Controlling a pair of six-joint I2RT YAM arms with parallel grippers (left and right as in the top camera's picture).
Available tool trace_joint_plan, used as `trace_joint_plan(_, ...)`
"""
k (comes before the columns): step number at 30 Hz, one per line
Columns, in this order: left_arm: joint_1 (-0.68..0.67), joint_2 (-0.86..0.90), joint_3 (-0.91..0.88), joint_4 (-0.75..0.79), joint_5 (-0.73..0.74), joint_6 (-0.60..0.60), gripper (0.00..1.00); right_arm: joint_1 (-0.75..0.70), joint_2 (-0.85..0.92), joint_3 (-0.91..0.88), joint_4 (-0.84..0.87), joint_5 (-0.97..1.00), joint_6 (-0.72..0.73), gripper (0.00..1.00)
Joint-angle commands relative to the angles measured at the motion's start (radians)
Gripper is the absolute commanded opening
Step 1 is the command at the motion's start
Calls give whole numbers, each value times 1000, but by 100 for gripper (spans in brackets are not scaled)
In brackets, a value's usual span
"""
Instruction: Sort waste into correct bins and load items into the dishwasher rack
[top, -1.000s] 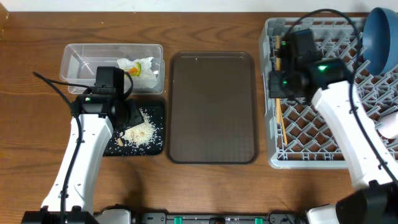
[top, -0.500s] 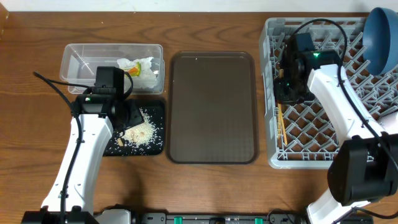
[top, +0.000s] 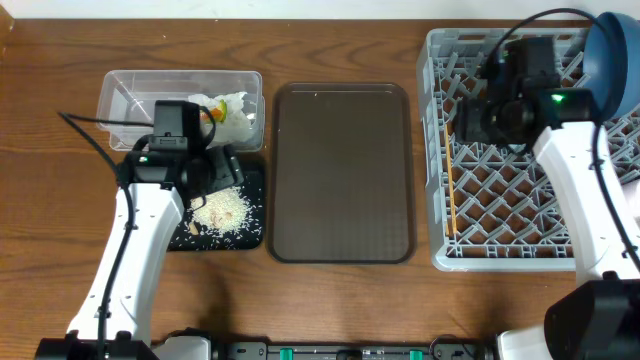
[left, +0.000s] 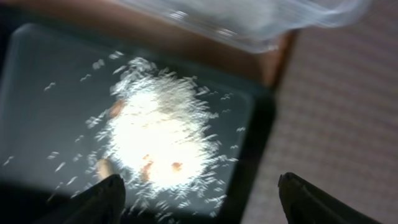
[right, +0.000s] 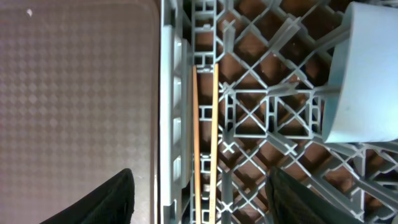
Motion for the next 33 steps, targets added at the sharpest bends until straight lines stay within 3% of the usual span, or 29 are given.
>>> trace_joint_plan(1, -42, 0, 8, 18, 68, 102, 83, -42, 6, 0, -4, -81, -8, 67)
trace_joint_plan(5, -82, 0, 7, -27, 67, 166, 84, -69, 7, 0, -69, -82, -26, 67)
trace_joint_plan(14, -83, -8, 2, -252, 68, 165, 84, -67, 4, -3, -236, -79, -45, 70)
trace_joint_plan(18, -83, -97, -60, -255, 67, 165, 84, -56, -54, -69, -221, -78, -45, 72)
trace_joint_plan(23, -83, -317, -169, -194, 68, 166, 84, -54, -253, -286, -68, -78, -25, 78)
trace_joint_plan(25, -83, -443, -216, -164, 67, 166, 84, -50, -367, -401, 22, -77, -26, 88)
trace_joint_plan(26, -83, -510, -237, -151, 67, 165, 84, -50, -434, -460, 67, -69, -26, 98)
trace_joint_plan(29, -83, -678, -281, -123, 63, 165, 91, -50, -612, -600, 157, -24, -25, 99)
trace_joint_plan(33, -83, -822, -290, -79, 60, 165, 92, -50, -798, -722, 234, 5, -25, 99)
